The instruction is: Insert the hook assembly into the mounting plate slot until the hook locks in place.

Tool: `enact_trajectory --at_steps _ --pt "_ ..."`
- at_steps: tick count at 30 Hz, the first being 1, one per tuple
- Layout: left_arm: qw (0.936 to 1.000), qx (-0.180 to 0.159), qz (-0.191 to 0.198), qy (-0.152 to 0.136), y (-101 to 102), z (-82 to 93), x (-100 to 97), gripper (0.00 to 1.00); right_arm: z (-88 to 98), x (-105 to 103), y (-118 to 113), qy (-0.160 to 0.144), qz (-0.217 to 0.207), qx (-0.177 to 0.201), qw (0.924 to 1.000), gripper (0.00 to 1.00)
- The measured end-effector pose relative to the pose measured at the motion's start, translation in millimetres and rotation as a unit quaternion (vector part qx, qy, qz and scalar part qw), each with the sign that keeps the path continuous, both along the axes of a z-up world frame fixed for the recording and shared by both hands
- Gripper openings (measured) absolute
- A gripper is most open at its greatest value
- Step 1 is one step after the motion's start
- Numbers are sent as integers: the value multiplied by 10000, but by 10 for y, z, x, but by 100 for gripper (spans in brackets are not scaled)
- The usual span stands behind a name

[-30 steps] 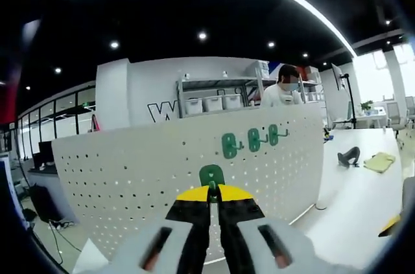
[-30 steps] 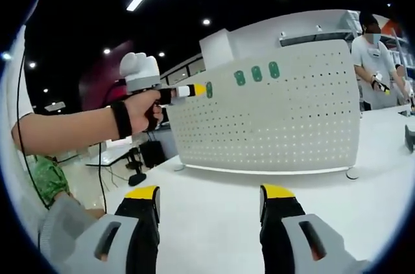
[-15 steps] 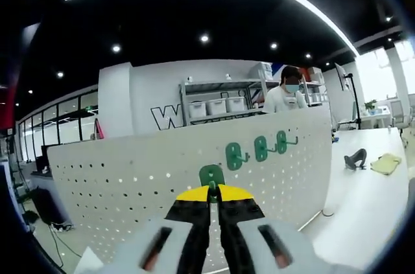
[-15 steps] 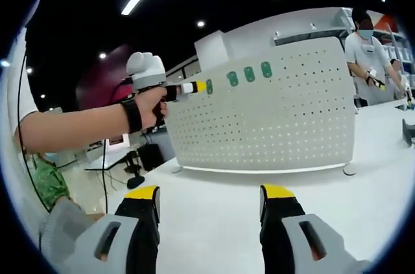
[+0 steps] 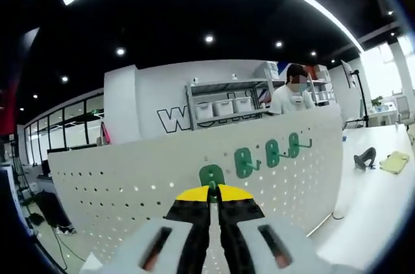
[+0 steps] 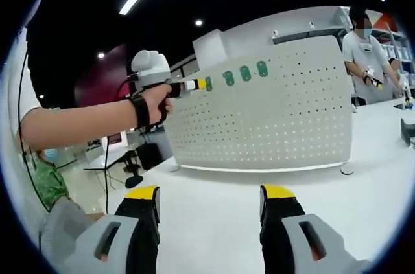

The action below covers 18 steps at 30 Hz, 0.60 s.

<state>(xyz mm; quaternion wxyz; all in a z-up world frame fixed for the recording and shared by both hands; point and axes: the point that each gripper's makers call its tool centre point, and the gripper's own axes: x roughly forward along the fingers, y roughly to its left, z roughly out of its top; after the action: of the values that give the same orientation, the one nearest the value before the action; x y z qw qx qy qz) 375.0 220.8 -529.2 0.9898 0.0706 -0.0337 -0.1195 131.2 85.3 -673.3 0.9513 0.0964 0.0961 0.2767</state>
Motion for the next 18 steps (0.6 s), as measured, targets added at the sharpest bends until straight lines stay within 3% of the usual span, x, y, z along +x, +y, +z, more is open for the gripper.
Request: enact_trajectory --at_steps 18 --pt "9999 42 127 -45 -54 70 213 3 -18 1 -27 47 -56 32 10000 64"
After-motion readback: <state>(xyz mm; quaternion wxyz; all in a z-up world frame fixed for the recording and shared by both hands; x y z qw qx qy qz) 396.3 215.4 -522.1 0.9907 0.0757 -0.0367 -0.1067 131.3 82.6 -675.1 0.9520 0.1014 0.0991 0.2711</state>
